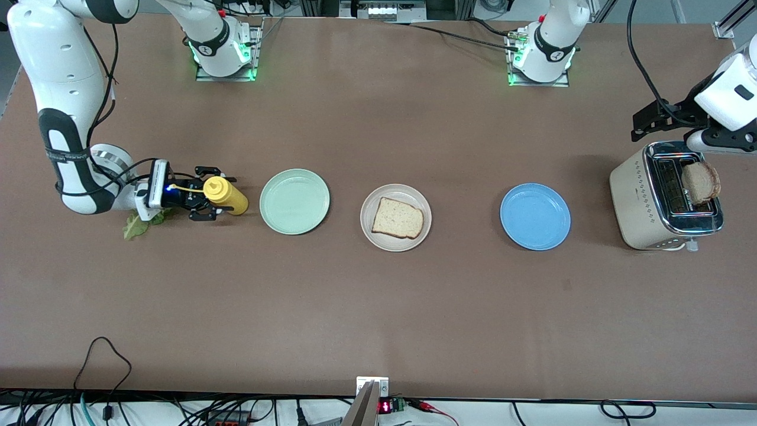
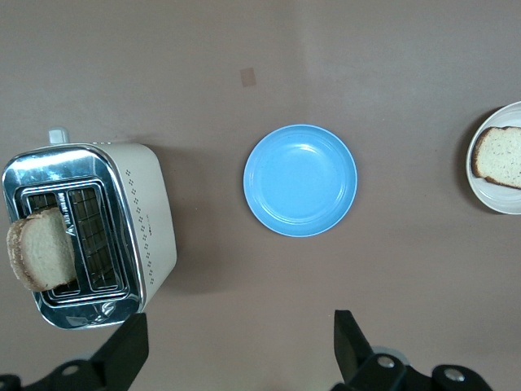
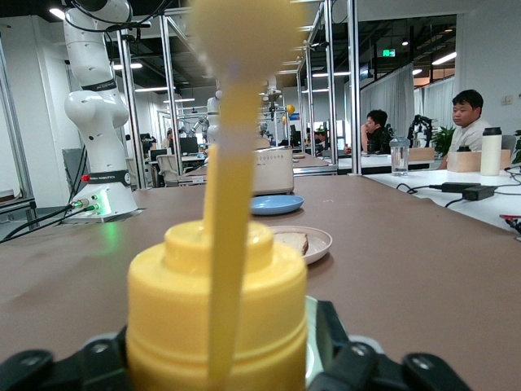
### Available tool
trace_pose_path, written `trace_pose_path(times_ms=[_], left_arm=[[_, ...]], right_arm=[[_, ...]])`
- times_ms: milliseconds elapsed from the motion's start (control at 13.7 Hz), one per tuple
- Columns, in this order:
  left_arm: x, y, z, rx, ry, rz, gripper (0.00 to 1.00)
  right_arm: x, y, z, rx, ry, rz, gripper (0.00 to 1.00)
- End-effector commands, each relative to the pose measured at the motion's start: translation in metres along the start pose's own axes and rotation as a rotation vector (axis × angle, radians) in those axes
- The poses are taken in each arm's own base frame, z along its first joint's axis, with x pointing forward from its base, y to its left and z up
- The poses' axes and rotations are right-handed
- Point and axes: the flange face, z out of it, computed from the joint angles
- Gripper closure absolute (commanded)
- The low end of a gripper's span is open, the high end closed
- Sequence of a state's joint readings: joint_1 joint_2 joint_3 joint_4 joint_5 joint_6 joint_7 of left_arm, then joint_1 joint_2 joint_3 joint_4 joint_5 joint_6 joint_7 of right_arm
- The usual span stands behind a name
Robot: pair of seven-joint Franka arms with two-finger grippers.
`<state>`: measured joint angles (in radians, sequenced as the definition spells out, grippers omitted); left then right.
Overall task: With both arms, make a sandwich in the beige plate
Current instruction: 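Return the yellow bottle beside the lettuce with the right gripper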
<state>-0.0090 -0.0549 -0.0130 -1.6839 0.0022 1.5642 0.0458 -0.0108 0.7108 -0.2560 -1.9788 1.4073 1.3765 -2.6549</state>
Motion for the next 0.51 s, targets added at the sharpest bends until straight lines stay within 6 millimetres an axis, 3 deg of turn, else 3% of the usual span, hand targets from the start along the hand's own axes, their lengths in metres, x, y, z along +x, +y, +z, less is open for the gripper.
trace_pose_path(times_ms=[0,438], left_arm=[[-0.005,-0.002,-0.005,-0.007,-0.001,0.015,0.00],[-0.005,-0.001,-0.005,-0.007,-0.001,0.017,0.00]], right_arm=[[0.025,0.012,-0.021,0.035,-0.043,0.004,0.00],[0.048,0.007,-0.073,0.077,-0.206,0.103,0.00]])
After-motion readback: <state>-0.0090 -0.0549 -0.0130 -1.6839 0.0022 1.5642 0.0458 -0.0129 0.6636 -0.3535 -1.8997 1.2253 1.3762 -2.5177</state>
